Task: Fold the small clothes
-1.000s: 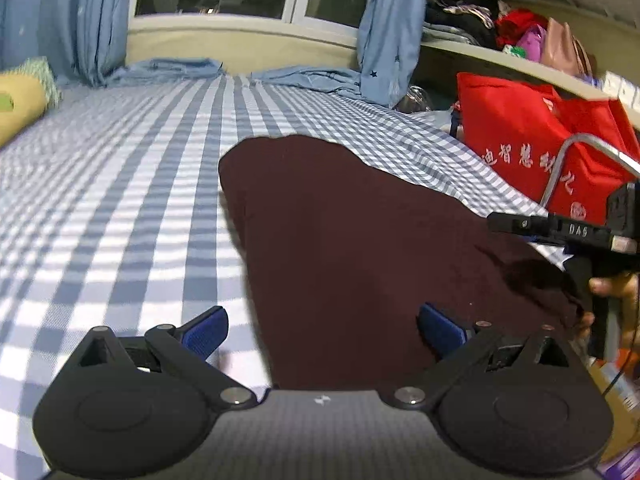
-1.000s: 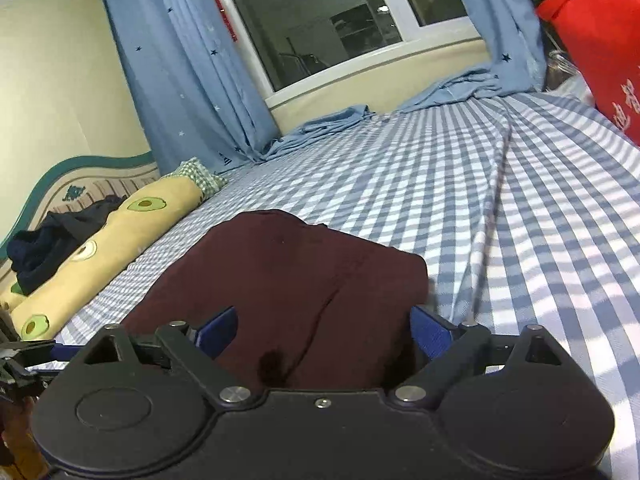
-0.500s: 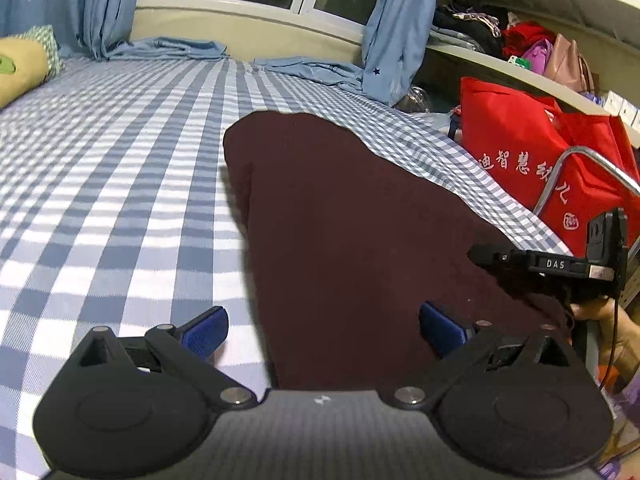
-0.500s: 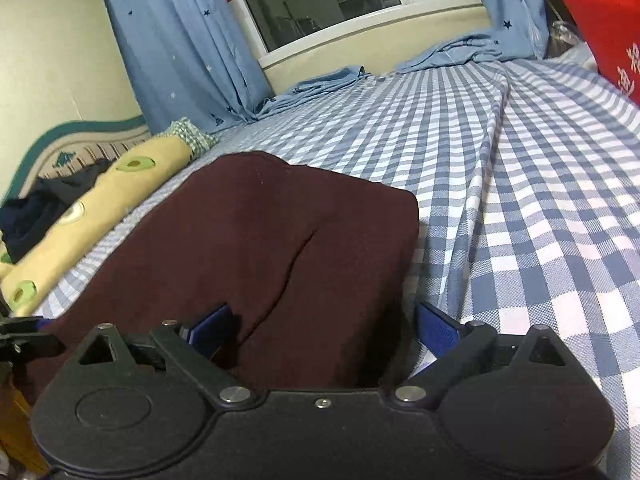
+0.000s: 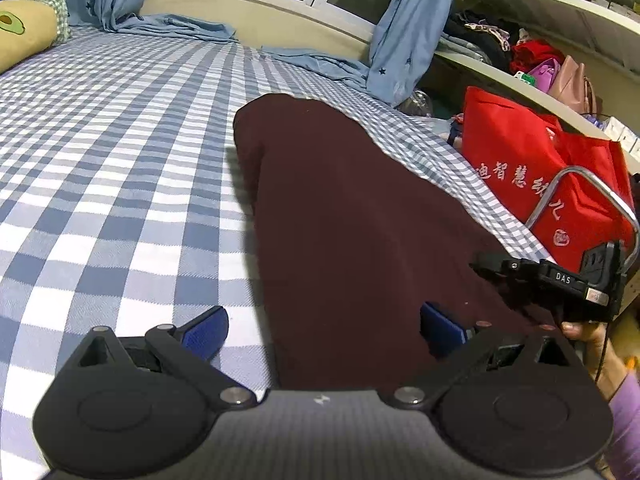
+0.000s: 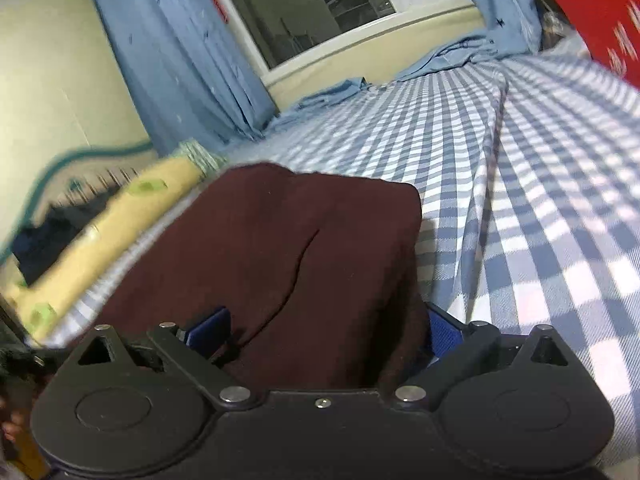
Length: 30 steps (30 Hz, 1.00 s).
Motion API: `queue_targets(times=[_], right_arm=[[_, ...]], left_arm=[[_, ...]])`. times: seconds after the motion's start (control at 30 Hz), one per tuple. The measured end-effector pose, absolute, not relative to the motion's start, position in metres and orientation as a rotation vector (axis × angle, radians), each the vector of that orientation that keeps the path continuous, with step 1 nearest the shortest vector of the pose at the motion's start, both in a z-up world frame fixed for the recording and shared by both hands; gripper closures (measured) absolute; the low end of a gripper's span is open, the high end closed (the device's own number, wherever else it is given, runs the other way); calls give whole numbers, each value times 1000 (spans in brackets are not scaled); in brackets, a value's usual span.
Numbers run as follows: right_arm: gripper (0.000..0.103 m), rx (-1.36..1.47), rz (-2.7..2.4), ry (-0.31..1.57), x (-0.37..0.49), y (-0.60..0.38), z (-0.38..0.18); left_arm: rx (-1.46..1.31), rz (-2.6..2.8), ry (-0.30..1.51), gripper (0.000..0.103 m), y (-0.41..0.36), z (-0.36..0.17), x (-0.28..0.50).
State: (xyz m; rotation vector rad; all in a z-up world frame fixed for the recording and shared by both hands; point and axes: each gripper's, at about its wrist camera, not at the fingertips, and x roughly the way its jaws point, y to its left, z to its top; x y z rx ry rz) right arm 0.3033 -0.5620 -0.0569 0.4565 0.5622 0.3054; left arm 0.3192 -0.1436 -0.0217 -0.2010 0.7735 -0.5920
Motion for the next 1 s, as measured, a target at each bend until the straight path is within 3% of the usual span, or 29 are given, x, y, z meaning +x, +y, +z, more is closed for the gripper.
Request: queue_targets(times=[0.2, 0.47, 1.0], right_arm=[[11, 496, 286, 542, 299, -570, -57], [11, 479, 278, 544, 298, -565, -57], [8, 479, 289, 550, 299, -564, -58]], left_arm=[[-233, -624, 800, 1, -150, -9, 339], [-98, -620, 805, 0, -174, -6, 364], [-194, -780, 922, 0, -171, -36, 398]])
